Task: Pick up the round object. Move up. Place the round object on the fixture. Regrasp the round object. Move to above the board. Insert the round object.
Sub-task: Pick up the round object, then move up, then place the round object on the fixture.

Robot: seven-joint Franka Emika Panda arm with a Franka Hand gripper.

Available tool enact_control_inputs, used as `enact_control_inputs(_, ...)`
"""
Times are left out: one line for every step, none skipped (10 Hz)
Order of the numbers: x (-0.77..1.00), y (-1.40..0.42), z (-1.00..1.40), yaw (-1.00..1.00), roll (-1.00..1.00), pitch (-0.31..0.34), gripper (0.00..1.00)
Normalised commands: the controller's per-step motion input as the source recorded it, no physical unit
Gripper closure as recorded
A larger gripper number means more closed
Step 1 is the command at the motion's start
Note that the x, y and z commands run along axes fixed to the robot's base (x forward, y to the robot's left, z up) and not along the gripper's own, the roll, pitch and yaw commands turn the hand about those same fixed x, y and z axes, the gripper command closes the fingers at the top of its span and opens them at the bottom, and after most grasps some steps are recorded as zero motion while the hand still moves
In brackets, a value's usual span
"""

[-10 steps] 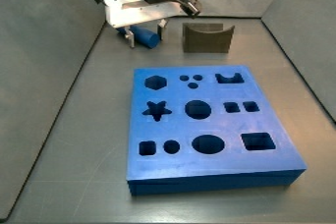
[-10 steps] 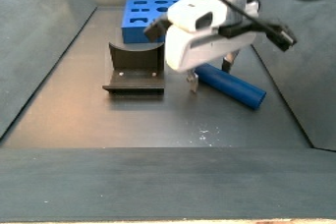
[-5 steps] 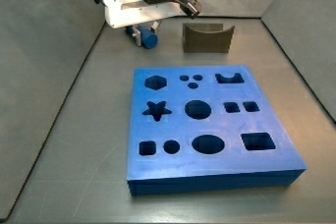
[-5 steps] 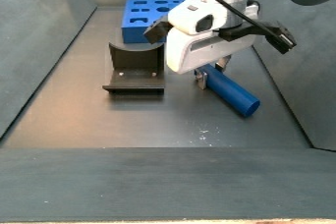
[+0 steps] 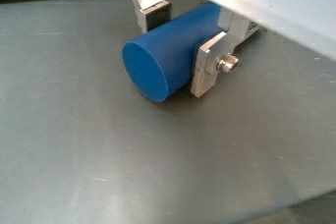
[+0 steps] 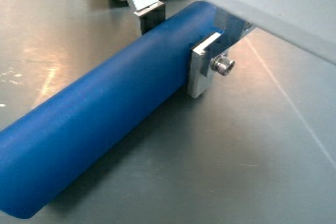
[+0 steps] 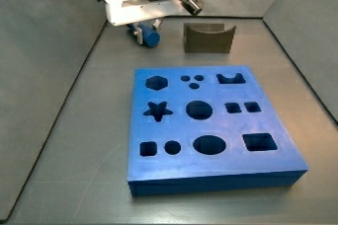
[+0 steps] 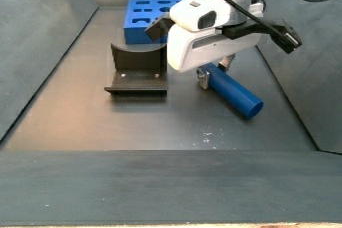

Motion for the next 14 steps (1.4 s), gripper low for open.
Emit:
enact_control_inputs(0.0,0.0,0.0,0.0,0.0,0.0,1.0)
enact_control_inputs(0.0,0.0,0.0,0.0,0.0,0.0,1.0)
enact_control_inputs(0.0,0.0,0.0,0.0,0.0,0.0,1.0)
enact_control_inputs(0.0,0.0,1.0,0.0,0.0,0.0,1.0)
enact_control_inputs(0.02,-0.01,0.98,-0.01,0.0,-0.012,1.0)
enact_control_inputs(0.0,0.0,0.88,-0.01,0.01,0.003,1.0)
enact_control_inputs(-0.01,0.0,0.76,-0.01,0.01,0.01,1.0)
enact_control_inputs(-0.02,0.01,0.58,-0.01,0.02,0.024,1.0)
enact_control_inputs(-0.02,0.01,0.48,-0.01,0.02,0.027,1.0)
enact_control_inputs(-0.02,0.01,0.23,-0.01,0.03,0.034,1.0)
enact_control_inputs(0.0,0.0,1.0,0.0,0.0,0.0,1.0)
enact_control_inputs(0.0,0.0,1.0,0.0,0.0,-0.005,1.0)
enact_control_inputs(-0.01,0.0,1.0,0.0,0.01,0.011,1.0)
enact_control_inputs(-0.02,0.0,1.0,-0.01,0.01,0.017,1.0)
